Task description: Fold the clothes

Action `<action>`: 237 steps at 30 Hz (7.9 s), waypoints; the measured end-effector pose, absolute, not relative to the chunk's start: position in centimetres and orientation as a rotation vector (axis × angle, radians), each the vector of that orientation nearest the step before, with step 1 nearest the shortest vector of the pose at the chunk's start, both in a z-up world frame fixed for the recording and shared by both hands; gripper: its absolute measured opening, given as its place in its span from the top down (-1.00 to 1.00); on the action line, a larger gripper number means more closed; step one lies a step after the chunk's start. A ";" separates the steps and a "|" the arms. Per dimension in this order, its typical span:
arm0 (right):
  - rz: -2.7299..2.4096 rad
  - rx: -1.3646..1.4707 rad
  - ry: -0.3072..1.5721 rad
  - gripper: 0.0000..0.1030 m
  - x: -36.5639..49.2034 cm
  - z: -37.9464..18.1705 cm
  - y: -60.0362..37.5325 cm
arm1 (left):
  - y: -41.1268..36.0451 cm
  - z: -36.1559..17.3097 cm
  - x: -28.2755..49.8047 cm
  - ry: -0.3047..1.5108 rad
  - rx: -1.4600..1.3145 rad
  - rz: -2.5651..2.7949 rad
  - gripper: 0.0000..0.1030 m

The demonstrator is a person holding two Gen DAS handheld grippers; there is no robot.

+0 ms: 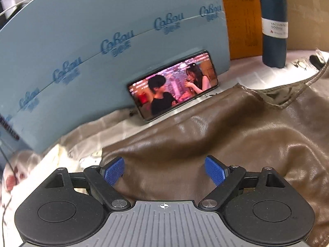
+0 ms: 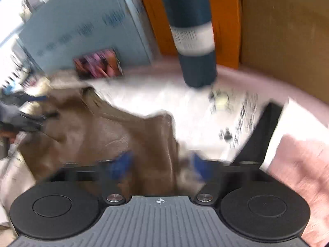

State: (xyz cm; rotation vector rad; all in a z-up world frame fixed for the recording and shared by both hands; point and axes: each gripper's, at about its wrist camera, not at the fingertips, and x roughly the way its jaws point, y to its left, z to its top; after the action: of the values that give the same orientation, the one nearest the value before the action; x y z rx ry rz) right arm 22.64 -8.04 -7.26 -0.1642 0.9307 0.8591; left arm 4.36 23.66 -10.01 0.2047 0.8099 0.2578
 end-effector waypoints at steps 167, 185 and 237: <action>0.990 0.277 1.031 -0.55 9.4 -4.8 0.3 | 28.0 -9.9 -3.5 0.705 -0.372 0.144 0.19; 0.806 0.344 1.148 -0.61 11.8 -10.0 -0.4 | 33.3 -14.0 -7.3 0.756 -1.052 0.274 -0.75; 0.576 0.425 0.744 0.74 7.9 1.6 -15.1 | 10.5 -5.1 2.0 0.658 -0.484 -0.293 0.48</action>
State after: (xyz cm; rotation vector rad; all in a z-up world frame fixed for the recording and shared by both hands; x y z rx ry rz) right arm 7.91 -15.11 1.63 0.4252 0.7443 0.5756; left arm 1.98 10.49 -5.09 -0.4844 0.6576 -0.2925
